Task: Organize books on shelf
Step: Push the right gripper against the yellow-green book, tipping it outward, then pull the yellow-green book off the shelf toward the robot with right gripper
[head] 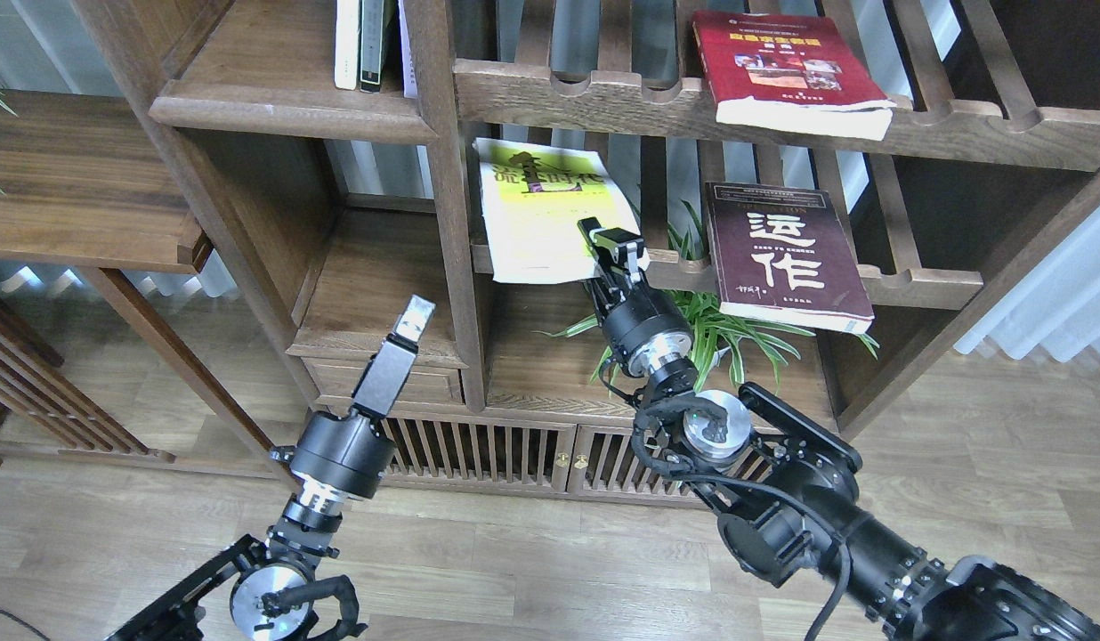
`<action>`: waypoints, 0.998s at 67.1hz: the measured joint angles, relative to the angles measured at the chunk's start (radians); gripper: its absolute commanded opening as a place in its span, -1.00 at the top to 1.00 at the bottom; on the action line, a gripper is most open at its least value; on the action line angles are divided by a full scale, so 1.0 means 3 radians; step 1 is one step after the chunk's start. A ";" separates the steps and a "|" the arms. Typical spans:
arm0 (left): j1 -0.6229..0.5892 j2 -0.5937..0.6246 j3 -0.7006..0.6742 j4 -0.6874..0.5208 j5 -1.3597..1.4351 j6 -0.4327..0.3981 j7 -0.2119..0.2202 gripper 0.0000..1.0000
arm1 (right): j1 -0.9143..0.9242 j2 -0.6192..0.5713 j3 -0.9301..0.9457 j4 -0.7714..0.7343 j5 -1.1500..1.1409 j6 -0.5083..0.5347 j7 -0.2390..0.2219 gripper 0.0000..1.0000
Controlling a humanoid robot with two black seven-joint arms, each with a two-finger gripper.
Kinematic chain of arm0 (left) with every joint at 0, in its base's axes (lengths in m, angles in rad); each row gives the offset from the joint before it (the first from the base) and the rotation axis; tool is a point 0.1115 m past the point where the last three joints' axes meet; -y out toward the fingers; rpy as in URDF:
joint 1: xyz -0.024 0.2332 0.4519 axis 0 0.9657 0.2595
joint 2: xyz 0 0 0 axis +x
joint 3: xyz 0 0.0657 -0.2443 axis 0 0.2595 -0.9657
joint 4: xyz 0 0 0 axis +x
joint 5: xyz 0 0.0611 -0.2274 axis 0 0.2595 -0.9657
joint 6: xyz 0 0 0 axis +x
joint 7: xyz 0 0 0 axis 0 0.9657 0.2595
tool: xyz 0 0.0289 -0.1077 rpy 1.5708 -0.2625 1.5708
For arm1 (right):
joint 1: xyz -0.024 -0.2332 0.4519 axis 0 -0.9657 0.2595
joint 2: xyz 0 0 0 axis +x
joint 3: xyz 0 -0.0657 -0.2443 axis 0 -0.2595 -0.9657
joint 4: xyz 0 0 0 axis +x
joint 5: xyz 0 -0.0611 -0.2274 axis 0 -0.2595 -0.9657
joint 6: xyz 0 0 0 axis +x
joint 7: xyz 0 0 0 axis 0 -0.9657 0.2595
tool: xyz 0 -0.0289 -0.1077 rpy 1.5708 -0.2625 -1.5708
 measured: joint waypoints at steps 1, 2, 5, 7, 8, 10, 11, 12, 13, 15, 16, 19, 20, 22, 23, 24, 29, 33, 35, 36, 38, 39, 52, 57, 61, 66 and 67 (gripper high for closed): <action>0.0000 0.0002 -0.0003 0.0000 0.0000 0.0000 0.0000 -1.00 | -0.0002 0.0000 0.0001 0.0002 -0.0003 0.0014 0.0000 0.86; 0.0000 0.0005 -0.0006 -0.0001 0.0000 0.0000 0.0000 -1.00 | -0.0004 0.0000 0.0001 0.0005 -0.0005 0.0029 -0.0001 0.86; 0.0000 0.0018 -0.0010 -0.0010 0.0000 0.0000 0.0000 -1.00 | -0.0011 0.0000 0.0002 0.0012 -0.0011 0.0096 -0.0003 0.86; 0.0000 0.0030 -0.0011 -0.0018 0.0000 0.0000 0.0000 -1.00 | -0.0017 0.0000 0.0002 0.0013 -0.0012 0.0136 -0.0006 0.86; 0.0000 0.0035 -0.0011 -0.0020 0.0000 0.0000 0.0000 -1.00 | -0.0020 0.0000 0.0002 0.0013 -0.0013 0.0154 -0.0007 0.86; 0.0000 0.0050 -0.0012 -0.0026 -0.0001 0.0000 0.0000 -1.00 | -0.0034 0.0001 0.0002 0.0014 -0.0014 0.0212 -0.0008 0.86; 0.0000 0.0055 -0.0013 -0.0028 -0.0002 0.0000 0.0000 -1.00 | -0.0039 0.0001 0.0002 0.0015 -0.0014 0.0232 -0.0008 0.86; 0.0000 0.0063 -0.0014 -0.0030 -0.0003 0.0000 0.0000 -1.00 | -0.0052 0.0001 0.0000 0.0016 -0.0015 0.0273 -0.0008 0.86; 0.0000 0.0071 -0.0017 -0.0031 -0.0003 0.0000 0.0000 -1.00 | -0.0058 0.0001 -0.0002 0.0017 -0.0015 0.0294 -0.0008 0.86; 0.0000 0.0085 -0.0025 -0.0033 -0.0004 0.0000 0.0000 -1.00 | -0.0079 -0.0003 -0.0012 0.0024 -0.0017 0.0357 -0.0008 0.86; 0.0000 0.0092 -0.0031 -0.0033 -0.0004 0.0000 0.0000 -1.00 | -0.0093 -0.0011 -0.0020 0.0032 -0.0020 0.0399 -0.0009 0.86; 0.0000 0.0108 -0.0055 -0.0035 -0.0005 0.0000 0.0000 -1.00 | -0.0129 -0.0044 -0.0032 0.0060 -0.0028 0.0477 -0.0012 0.86; 0.0000 0.0113 -0.0064 -0.0035 -0.0005 0.0000 0.0000 -1.00 | -0.0143 -0.0061 -0.0035 0.0073 -0.0031 0.0502 -0.0012 0.86; 0.0000 0.0118 -0.0082 -0.0035 -0.0005 0.0000 0.0000 -1.00 | -0.0174 -0.0094 -0.0040 0.0101 -0.0038 0.0539 -0.0012 0.86; 0.0000 0.0123 -0.0096 -0.0035 -0.0005 0.0000 0.0000 -1.00 | -0.0199 -0.0121 -0.0043 0.0123 -0.0043 0.0563 -0.0013 0.86; 0.0000 0.0126 -0.0103 -0.0035 -0.0005 0.0000 0.0000 -1.00 | -0.0214 -0.0136 -0.0044 0.0135 -0.0044 0.0573 -0.0013 0.86; 0.0002 0.0159 -0.0143 -0.0036 -0.0005 0.0000 0.0000 -1.00 | -0.0317 -0.0231 -0.0052 0.0223 -0.0054 0.0613 -0.0016 0.86; 0.0011 0.0190 -0.0159 -0.0037 -0.0005 0.0000 0.0000 -1.00 | -0.0395 -0.0280 -0.0056 0.0279 -0.0062 0.0628 -0.0016 0.86; 0.0015 0.0206 -0.0166 -0.0037 -0.0005 0.0000 0.0000 -1.00 | -0.0427 -0.0294 -0.0059 0.0300 -0.0070 0.0631 -0.0016 0.86; 0.0017 0.0213 -0.0169 -0.0037 -0.0005 0.0000 0.0000 -1.00 | -0.0445 -0.0300 -0.0060 0.0311 -0.0077 0.0634 -0.0017 0.86; 0.0021 0.0236 -0.0182 -0.0037 -0.0005 0.0000 0.0000 -1.00 | -0.0518 -0.0318 -0.0060 0.0362 -0.0122 0.0657 -0.0017 0.86; 0.0021 0.0238 -0.0183 -0.0037 -0.0005 0.0000 0.0000 -1.00 | -0.0526 -0.0319 -0.0060 0.0369 -0.0128 0.0660 -0.0017 0.86; 0.0025 0.0249 -0.0263 -0.0061 -0.0010 0.0000 0.0000 -1.00 | -0.0759 -0.0332 -0.0025 0.0590 -0.0293 0.0726 -0.0009 0.86; 0.0040 0.0275 -0.0302 -0.0075 -0.0012 0.0000 0.0000 -1.00 | -0.0803 -0.0348 -0.0013 0.0633 -0.0325 0.0728 -0.0009 0.80; 0.0074 0.0316 -0.0329 -0.0080 -0.0016 0.0000 0.0000 -1.00 | -0.0834 -0.0383 -0.0016 0.0659 -0.0341 0.0729 -0.0008 0.76; 0.0121 0.0378 -0.0371 -0.0083 -0.0033 0.0000 0.0000 -1.00 | -0.0892 -0.0437 -0.0041 0.0685 -0.0379 0.0729 -0.0008 0.76; 0.0128 0.0387 -0.0379 -0.0083 -0.0040 0.0000 0.0000 -1.00 | -0.0906 -0.0443 -0.0044 0.0689 -0.0393 0.0729 -0.0008 0.76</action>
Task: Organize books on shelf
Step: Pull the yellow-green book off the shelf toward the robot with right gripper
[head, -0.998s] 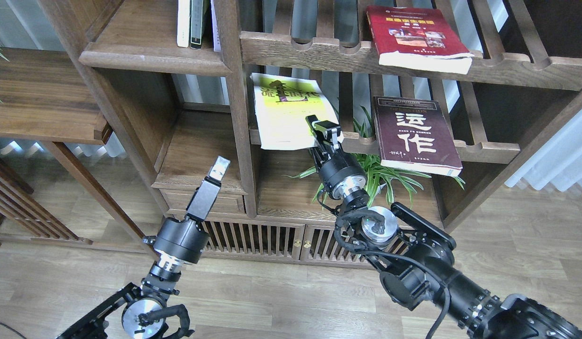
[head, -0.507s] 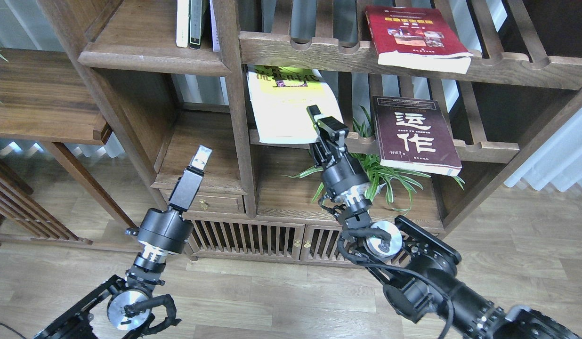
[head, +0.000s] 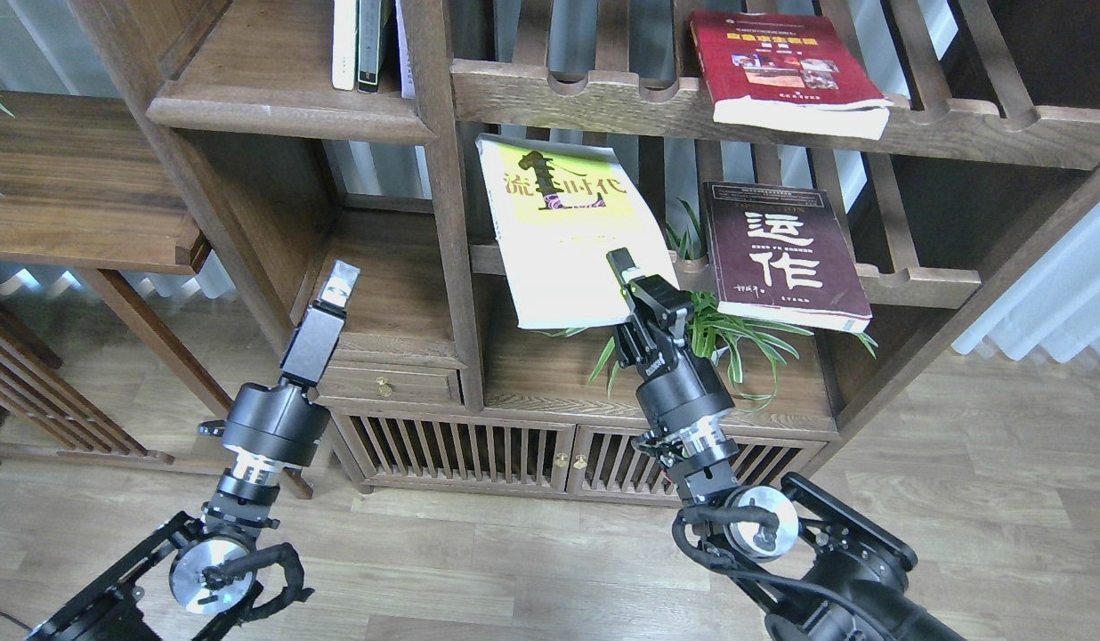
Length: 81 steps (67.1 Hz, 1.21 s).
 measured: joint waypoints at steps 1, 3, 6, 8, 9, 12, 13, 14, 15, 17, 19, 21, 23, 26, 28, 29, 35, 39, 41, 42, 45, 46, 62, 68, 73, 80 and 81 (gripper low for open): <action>0.0005 0.0008 -0.0008 -0.0001 -0.0009 0.0000 0.0000 -1.00 | -0.0015 -0.0005 -0.0003 0.0004 -0.0015 0.0000 -0.0001 0.77; 0.0011 0.0023 -0.0021 -0.0003 -0.0033 0.0000 0.0000 -1.00 | -0.0049 -0.0012 -0.0006 0.0011 -0.0050 0.0000 -0.0002 0.83; 0.0017 0.0042 -0.0039 -0.0004 -0.0072 0.0000 0.0000 -1.00 | -0.0105 -0.0021 -0.0006 0.0016 -0.0098 0.0000 -0.0004 0.91; 0.0018 0.0051 -0.0046 -0.0004 -0.0091 0.0000 0.0000 -1.00 | -0.0137 -0.0026 -0.0006 0.0017 -0.0119 0.0000 -0.0004 0.91; 0.0018 0.0056 -0.0050 -0.0004 -0.0100 0.0000 0.0000 -1.00 | -0.0156 -0.0028 -0.0005 0.0018 -0.0130 0.0000 -0.0005 0.92; 0.0018 0.0068 -0.0054 -0.0005 -0.0117 0.0000 0.0000 -1.00 | -0.0207 -0.0034 0.0007 0.0022 -0.0150 0.0000 -0.0010 0.92; 0.0018 0.0071 -0.0055 -0.0005 -0.0121 0.0000 0.0000 -1.00 | -0.0226 -0.0037 0.0012 0.0022 -0.0154 0.0000 -0.0012 0.92; 0.0018 0.0074 -0.0056 -0.0005 -0.0125 0.0000 0.0000 -1.00 | -0.0244 -0.0039 0.0017 0.0023 -0.0158 0.0000 -0.0014 0.92; 0.0018 0.0077 -0.0057 -0.0006 -0.0127 0.0000 0.0000 -1.00 | -0.0260 -0.0042 0.0023 0.0023 -0.0161 0.0000 -0.0016 0.92; 0.0018 0.0079 -0.0058 -0.0006 -0.0129 0.0000 0.0000 -1.00 | -0.0288 -0.0049 0.0031 0.0024 -0.0165 0.0000 -0.0019 0.92; 0.0018 0.0081 -0.0058 -0.0007 -0.0131 0.0000 0.0000 -1.00 | -0.0318 -0.0060 0.0038 0.0025 -0.0169 0.0000 -0.0022 0.92; 0.0019 0.0085 -0.0058 -0.0008 -0.0133 0.0000 0.0000 -1.00 | -0.0371 -0.0096 0.0052 0.0031 -0.0172 0.0000 -0.0026 0.92; 0.0020 0.0087 -0.0058 -0.0008 -0.0133 0.0000 0.0000 -1.00 | -0.0388 -0.0109 0.0061 0.0033 -0.0172 0.0000 -0.0025 0.92; 0.0030 0.0087 -0.0057 -0.0010 -0.0133 0.0000 0.0000 -1.00 | -0.0418 -0.0123 0.0083 0.0050 -0.0172 0.0000 -0.0026 0.92; 0.0041 0.0087 -0.0054 -0.0010 -0.0134 0.0000 0.0000 -1.00 | -0.0441 -0.0133 0.0103 0.0065 -0.0172 0.0000 -0.0030 0.92; 0.0044 0.0087 -0.0053 -0.0010 -0.0134 0.0000 0.0000 -1.00 | -0.0448 -0.0136 0.0110 0.0069 -0.0172 0.0000 -0.0031 0.92; 0.0079 0.0090 -0.0051 -0.0010 -0.0134 0.0000 0.0000 -1.00 | -0.0483 -0.0151 0.0146 0.0087 -0.0172 0.0000 -0.0052 0.92; 0.0128 0.0108 -0.0041 -0.0009 -0.0134 0.0000 0.0000 -1.00 | -0.0491 -0.0153 0.0152 0.0090 -0.0173 0.0000 -0.0067 0.92; 0.0158 0.0130 -0.0035 -0.0008 -0.0134 0.0000 0.0000 -1.00 | -0.0493 -0.0154 0.0152 0.0091 -0.0174 0.0000 -0.0071 0.92; 0.0173 0.0145 -0.0033 -0.0007 -0.0134 0.0000 0.0000 -1.00 | -0.0493 -0.0154 0.0152 0.0092 -0.0175 0.0000 -0.0074 0.92; 0.0209 0.0192 -0.0029 -0.0005 -0.0134 0.0000 0.0000 -1.00 | -0.0494 -0.0154 0.0149 0.0094 -0.0183 0.0000 -0.0078 0.92; 0.0220 0.0212 -0.0028 -0.0005 -0.0134 0.0000 0.0000 -1.00 | -0.0494 -0.0153 0.0145 0.0095 -0.0190 0.0000 -0.0079 0.92; 0.0235 0.0376 -0.0093 -0.0010 -0.0287 0.0000 0.0000 -0.99 | -0.0533 0.0014 0.0120 0.0097 -0.0346 0.0000 -0.0101 0.92; 0.0231 0.0401 -0.0080 -0.0013 -0.0380 0.0000 0.0000 -0.99 | -0.0560 0.0128 0.0111 0.0098 -0.0364 0.0000 -0.0144 0.91; 0.0233 0.0442 0.0009 -0.0013 -0.0467 0.0000 0.0001 -0.99 | -0.0577 0.0209 0.0081 0.0098 -0.0380 0.0000 -0.0187 0.91; 0.0220 0.0456 0.0137 -0.0014 -0.0638 0.0000 0.0054 -0.99 | -0.0578 0.0268 0.0022 0.0077 -0.0425 0.0000 -0.0200 0.91; 0.0212 0.0456 0.0152 -0.0014 -0.0670 0.0000 0.0072 -0.99 | -0.0578 0.0276 0.0017 0.0070 -0.0432 0.0000 -0.0201 0.91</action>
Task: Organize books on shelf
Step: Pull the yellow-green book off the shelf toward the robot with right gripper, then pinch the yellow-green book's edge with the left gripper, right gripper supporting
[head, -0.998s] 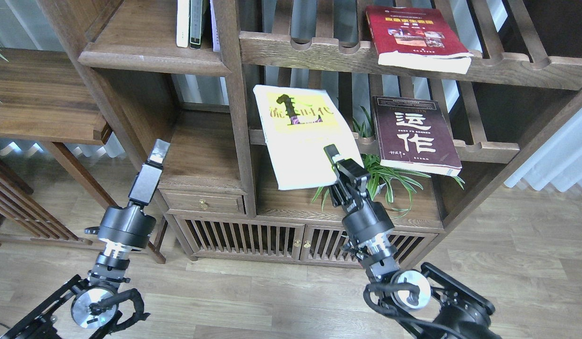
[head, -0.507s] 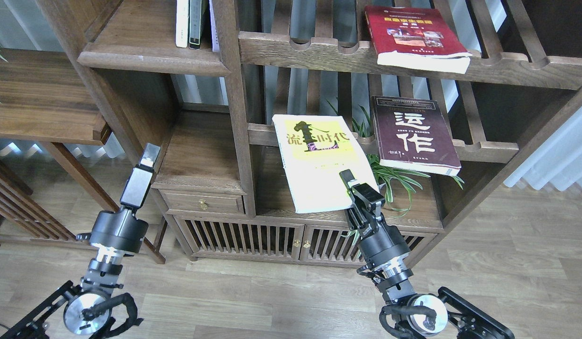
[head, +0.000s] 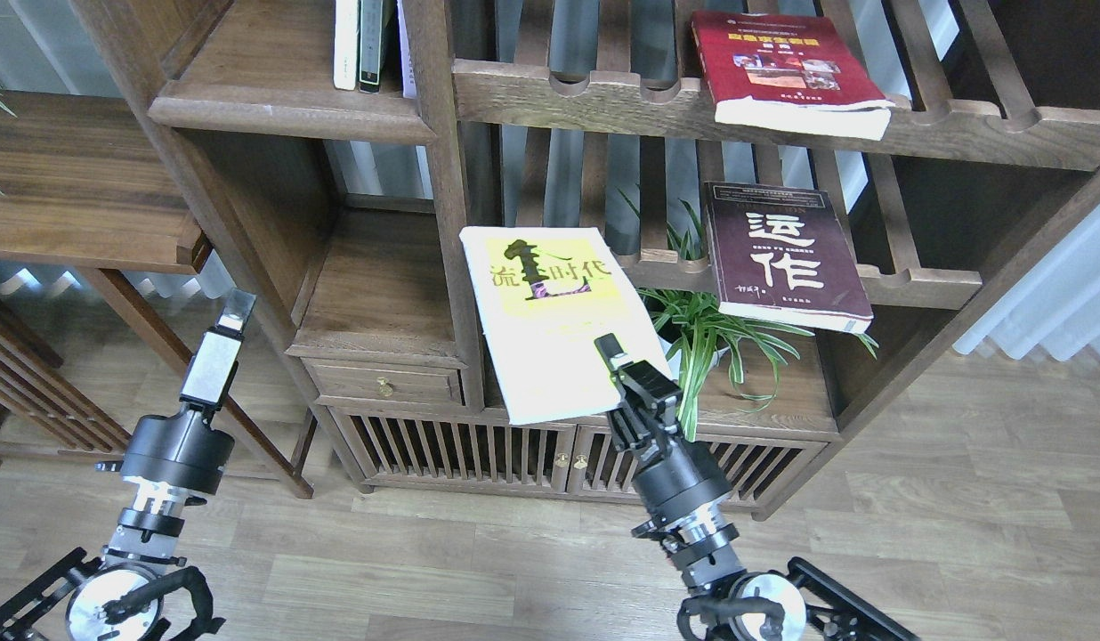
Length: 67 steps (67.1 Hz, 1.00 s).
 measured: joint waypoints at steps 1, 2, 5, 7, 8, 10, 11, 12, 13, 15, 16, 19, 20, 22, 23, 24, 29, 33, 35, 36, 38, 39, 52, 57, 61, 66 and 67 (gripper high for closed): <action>-0.0006 0.0000 0.0009 0.0000 -0.0022 0.0000 0.0013 -0.99 | 0.0000 0.0005 -0.0003 -0.0005 -0.0005 0.0000 0.0000 0.91; -0.0017 0.0000 0.0023 0.0000 -0.0055 0.0000 0.0035 -0.99 | 0.0001 0.0012 -0.0006 -0.0012 -0.0013 0.0000 0.0000 0.91; -0.0053 -0.0002 0.0048 0.0000 -0.0147 0.0000 0.0107 -0.98 | 0.0005 0.0036 -0.0018 -0.0041 -0.0038 0.0000 -0.0001 0.91; -0.0085 -0.0002 0.0061 0.0000 -0.0221 0.0000 0.0173 -0.97 | 0.0012 0.0053 -0.0032 -0.0065 -0.0056 0.0000 -0.0002 0.91; -0.0100 -0.0002 0.0066 0.0000 -0.0258 0.0000 0.0207 -0.96 | 0.0014 0.0058 -0.0037 -0.0073 -0.0061 0.0000 -0.0003 0.91; -0.0121 -0.0002 0.0074 0.0000 -0.0331 0.0000 0.0273 -0.96 | 0.0020 0.0074 -0.0053 -0.0094 -0.0074 0.0000 -0.0003 0.91; -0.0129 -0.0001 0.0078 0.0000 -0.0370 0.0000 0.0310 -0.95 | 0.0023 0.0083 -0.0063 -0.0106 -0.0080 0.0000 -0.0004 0.91; -0.0134 0.0000 0.0082 0.0000 -0.0408 0.0000 0.0345 -0.95 | 0.0027 0.0092 -0.0071 -0.0116 -0.0084 0.0000 -0.0003 0.91; -0.0137 0.0002 0.0085 0.0000 -0.0434 0.0000 0.0367 -0.95 | 0.0031 0.0101 -0.0080 -0.0125 -0.0089 0.0000 -0.0003 0.91; -0.0141 0.0012 0.0100 0.0000 -0.0505 0.0000 0.0427 -0.95 | 0.0036 0.0116 -0.0094 -0.0139 -0.0096 0.0000 -0.0004 0.91; -0.0143 0.0021 0.0110 -0.0001 -0.0535 0.0000 0.0451 -0.95 | 0.0039 0.0126 -0.0102 -0.0146 -0.0101 0.0000 -0.0004 0.91; -0.0144 0.0059 0.0149 -0.0009 -0.0604 0.0000 0.0499 -0.95 | 0.0049 0.0150 -0.0122 -0.0162 -0.0119 0.0000 -0.0004 0.91; -0.0145 0.0079 0.0167 -0.0015 -0.0623 0.0000 0.0510 -0.95 | 0.0051 0.0153 -0.0126 -0.0166 -0.0123 0.0000 -0.0004 0.91; -0.0145 0.0131 0.0211 -0.0030 -0.0653 0.0000 0.0525 -0.95 | 0.0056 0.0160 -0.0142 -0.0179 -0.0138 0.0000 -0.0004 0.91; -0.0145 0.0160 0.0236 -0.0039 -0.0664 0.0000 0.0530 -0.96 | 0.0060 0.0162 -0.0151 -0.0187 -0.0147 0.0000 -0.0004 0.91; -0.0145 0.0193 0.0262 -0.0048 -0.0673 0.0000 0.0533 -0.96 | 0.0066 0.0163 -0.0162 -0.0194 -0.0156 0.0000 -0.0004 0.91; -0.0154 0.0341 0.0399 -0.0097 -0.0694 0.0000 0.0541 -0.96 | 0.0105 0.0166 -0.0222 -0.0219 -0.0196 0.0000 -0.0004 0.91; -0.0180 0.0423 0.0505 -0.0121 -0.0699 0.0000 0.0543 -0.96 | 0.0138 0.0167 -0.0273 -0.0231 -0.0217 0.0000 -0.0004 0.91; -0.0207 0.0454 0.0555 -0.0127 -0.0699 0.0000 0.0544 -0.95 | 0.0153 0.0167 -0.0300 -0.0234 -0.0225 0.0000 -0.0004 0.91; -0.0218 0.0463 0.0567 -0.0129 -0.0700 0.0000 0.0544 -0.95 | 0.0160 0.0167 -0.0312 -0.0235 -0.0228 0.0000 -0.0005 0.91; -0.0256 0.0484 0.0602 -0.0131 -0.0701 0.0000 0.0544 -0.95 | 0.0168 0.0168 -0.0327 -0.0236 -0.0230 0.0000 -0.0005 0.91; -0.0324 0.0509 0.0648 -0.0132 -0.0706 0.0000 0.0544 -0.95 | 0.0188 0.0168 -0.0361 -0.0239 -0.0235 0.0000 -0.0005 0.91; -0.0483 0.0528 0.0835 -0.0134 -0.0800 0.0000 0.0547 -0.94 | 0.0228 0.0168 -0.0478 -0.0265 -0.0245 0.0000 -0.0005 0.91; -0.0497 0.0535 0.0893 -0.0134 -0.0814 0.0000 0.0549 -0.93 | 0.0231 0.0168 -0.0526 -0.0269 -0.0251 0.0000 -0.0005 0.91; -0.0499 0.0543 0.0943 -0.0134 -0.0817 0.0000 0.0550 -0.92 | 0.0231 0.0168 -0.0556 -0.0269 -0.0263 0.0000 -0.0008 0.90; -0.0499 0.0551 0.1012 -0.0134 -0.0818 0.0000 0.0553 -0.92 | 0.0231 0.0168 -0.0576 -0.0270 -0.0283 0.0000 -0.0010 0.90; -0.0500 0.0552 0.1027 -0.0134 -0.0818 0.0000 0.0554 -0.92 | 0.0231 0.0168 -0.0579 -0.0270 -0.0288 0.0000 -0.0009 0.90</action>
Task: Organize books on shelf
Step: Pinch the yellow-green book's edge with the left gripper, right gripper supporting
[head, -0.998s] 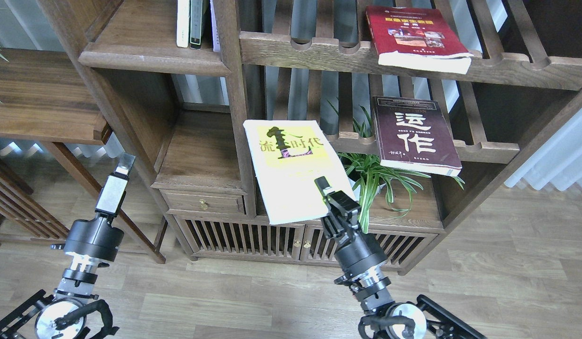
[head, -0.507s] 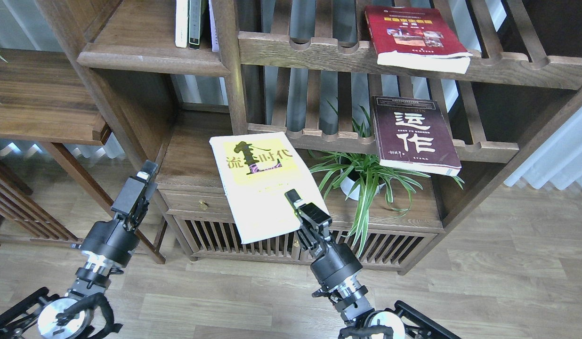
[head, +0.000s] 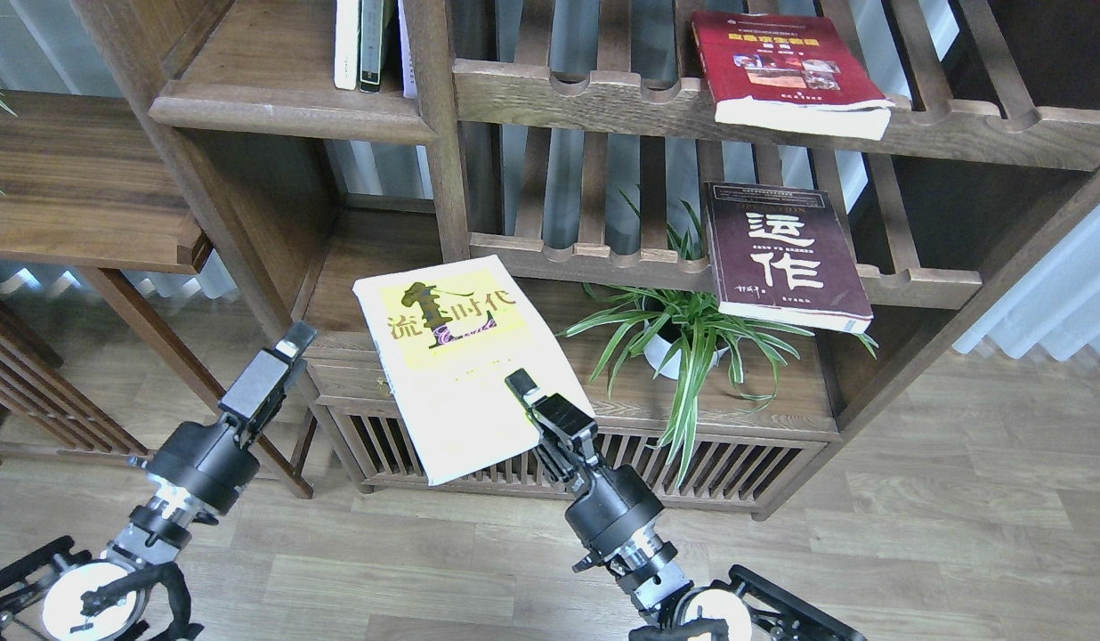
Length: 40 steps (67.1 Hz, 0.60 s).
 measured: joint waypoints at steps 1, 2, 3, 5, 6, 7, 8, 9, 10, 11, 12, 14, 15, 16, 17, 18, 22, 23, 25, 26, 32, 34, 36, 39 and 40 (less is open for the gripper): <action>0.0000 0.0002 0.0016 0.0000 0.0000 0.0000 0.0000 -0.92 | 0.0000 0.0000 -0.0002 0.0000 -0.0005 0.0000 0.0000 0.90; 0.0000 0.0003 0.0027 0.0001 0.0000 0.0000 0.0001 -0.92 | 0.0000 0.0000 -0.0003 0.0000 -0.0010 0.0000 0.0000 0.90; 0.0000 0.0006 0.0044 0.0001 0.0000 0.0000 0.0001 -0.92 | 0.0000 0.0000 -0.0004 0.0000 -0.0014 0.0000 0.0000 0.90; 0.0000 0.0011 0.0072 0.0003 0.0000 0.0000 0.0001 -0.92 | -0.0001 0.0000 -0.0005 0.0000 -0.0021 0.0000 0.0000 0.90; 0.0000 0.0013 0.0089 0.0004 0.0000 0.0000 0.0002 -0.92 | -0.0002 0.0000 -0.0006 0.0000 -0.0024 0.0000 0.0000 0.90; 0.0000 0.0015 0.0101 0.0004 0.0000 0.0000 0.0003 -0.92 | -0.0002 0.0000 -0.0006 0.0000 -0.0025 0.0000 0.0000 0.90; 0.0000 0.0016 0.0113 0.0005 0.0000 0.0000 0.0004 -0.91 | -0.0002 0.0000 -0.0006 0.0000 -0.0027 0.0000 0.0000 0.90; 0.0000 0.0016 0.0130 0.0005 0.0000 0.0000 0.0007 -0.91 | -0.0002 0.0000 -0.0006 0.0000 -0.0029 0.0000 0.0000 0.90; 0.0000 0.0017 0.0150 0.0005 0.0000 0.0000 0.0011 -0.91 | -0.0002 0.0000 -0.0006 0.0000 -0.0031 0.0000 0.0000 0.90; 0.0000 0.0018 0.0166 0.0006 0.0000 0.0000 0.0016 -0.90 | -0.0002 0.0000 -0.0007 0.0000 -0.0032 0.0000 0.0000 0.90; 0.0000 0.0019 0.0182 0.0006 0.0000 0.0000 0.0023 -0.90 | -0.0002 0.0000 -0.0007 0.0000 -0.0033 0.0000 0.0000 0.90; 0.0000 0.0019 0.0215 0.0006 0.0000 0.0000 0.0039 -0.89 | -0.0002 0.0000 -0.0007 0.0000 -0.0034 0.0000 0.0000 0.90; 0.0000 0.0019 0.0227 0.0006 0.0000 0.0000 0.0046 -0.88 | -0.0002 0.0000 -0.0007 0.0000 -0.0034 0.0000 0.0000 0.90; 0.0000 0.0019 0.0243 0.0006 0.0000 0.0000 0.0057 -0.87 | -0.0002 0.0000 -0.0007 0.0000 -0.0034 0.0000 0.0000 0.90; 0.0000 0.0019 0.0256 0.0006 0.0000 0.0000 0.0067 -0.87 | -0.0002 0.0000 -0.0007 0.0000 -0.0035 0.0000 0.0000 0.90; 0.0000 0.0018 0.0265 0.0006 0.0000 0.0000 0.0074 -0.86 | -0.0002 0.0000 -0.0007 0.0000 -0.0035 0.0000 0.0000 0.90; 0.0000 -0.0011 0.0315 0.0012 0.0000 0.0000 0.0109 -0.82 | -0.0002 0.0000 -0.0018 0.0000 -0.0035 0.0000 0.0001 0.90; 0.0000 -0.0014 0.0317 0.0012 0.0000 0.0000 0.0112 -0.82 | -0.0002 0.0000 -0.0021 0.0000 -0.0035 0.0000 0.0001 0.90; -0.0001 -0.0021 0.0321 0.0014 0.0000 0.0000 0.0114 -0.82 | -0.0002 0.0000 -0.0026 0.0000 -0.0035 0.0000 0.0000 0.90; -0.0003 -0.0028 0.0321 0.0015 0.0000 0.0000 0.0115 -0.82 | -0.0003 0.0000 -0.0031 0.0000 -0.0035 0.0000 0.0001 0.90; -0.0012 -0.0105 0.0308 0.0018 -0.0010 0.0000 0.0115 -0.82 | -0.0002 0.0000 -0.0057 0.0000 -0.0039 0.0000 0.0000 0.90; -0.0013 -0.0122 0.0299 0.0020 -0.0013 0.0000 0.0114 -0.82 | -0.0002 0.0000 -0.0059 0.0000 -0.0039 0.0000 0.0000 0.90; -0.0014 -0.0135 0.0291 0.0021 -0.0016 0.0000 0.0113 -0.82 | -0.0004 0.0000 -0.0061 0.0000 -0.0039 0.0000 0.0001 0.90; -0.0014 -0.0147 0.0286 0.0022 -0.0017 0.0000 0.0111 -0.83 | -0.0014 0.0000 -0.0066 0.0000 -0.0041 0.0000 0.0001 0.90; -0.0014 -0.0150 0.0286 0.0023 -0.0017 0.0000 0.0110 -0.82 | -0.0019 0.0000 -0.0068 0.0000 -0.0042 0.0000 0.0000 0.90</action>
